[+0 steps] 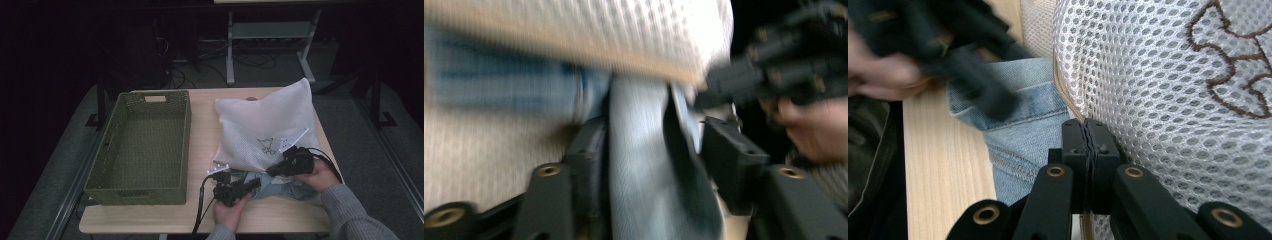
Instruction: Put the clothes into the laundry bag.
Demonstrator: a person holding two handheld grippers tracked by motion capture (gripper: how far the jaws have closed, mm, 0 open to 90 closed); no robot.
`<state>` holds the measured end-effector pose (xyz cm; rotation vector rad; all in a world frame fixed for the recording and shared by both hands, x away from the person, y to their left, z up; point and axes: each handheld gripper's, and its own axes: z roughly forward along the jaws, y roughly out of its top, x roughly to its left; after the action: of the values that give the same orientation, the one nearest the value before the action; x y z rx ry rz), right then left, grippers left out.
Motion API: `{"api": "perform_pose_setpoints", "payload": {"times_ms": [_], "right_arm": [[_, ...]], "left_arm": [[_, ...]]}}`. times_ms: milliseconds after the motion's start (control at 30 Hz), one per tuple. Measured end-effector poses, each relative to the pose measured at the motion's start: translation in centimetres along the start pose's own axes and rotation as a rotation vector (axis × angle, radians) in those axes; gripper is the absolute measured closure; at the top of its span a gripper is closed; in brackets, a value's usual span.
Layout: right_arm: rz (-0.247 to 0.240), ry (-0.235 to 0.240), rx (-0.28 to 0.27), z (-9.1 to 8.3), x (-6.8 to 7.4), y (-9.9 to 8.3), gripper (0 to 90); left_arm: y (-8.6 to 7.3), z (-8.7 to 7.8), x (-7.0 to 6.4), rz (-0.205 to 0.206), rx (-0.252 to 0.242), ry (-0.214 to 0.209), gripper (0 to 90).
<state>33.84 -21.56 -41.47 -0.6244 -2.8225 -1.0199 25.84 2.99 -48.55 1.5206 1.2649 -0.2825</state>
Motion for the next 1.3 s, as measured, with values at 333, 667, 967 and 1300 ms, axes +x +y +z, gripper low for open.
{"api": "perform_pose_setpoints", "payload": {"times_ms": [333, 667, 967, 1300], "right_arm": [[-0.01, -0.003, -0.016, -0.4, 0.6, 0.2, 88.1], [-0.033, -0.016, -0.054, -1.8, 1.2, 0.7, 88.1], [0.03, -0.005, -0.008, 0.7, -0.1, -0.7, 88.1], [0.01, -0.015, 0.007, 0.5, 0.2, -0.2, 88.1]], "left_arm": [[-0.1, 1.2, -0.4, 0.042, 0.021, 0.027, 79.4], [1.9, 2.4, -0.6, -0.011, -0.106, -0.012, 84.3], [0.1, -0.5, 0.0, 0.02, -0.026, 0.04, 48.1], [-0.8, 0.1, -0.5, 0.112, 0.087, 0.073, 73.5]]}}
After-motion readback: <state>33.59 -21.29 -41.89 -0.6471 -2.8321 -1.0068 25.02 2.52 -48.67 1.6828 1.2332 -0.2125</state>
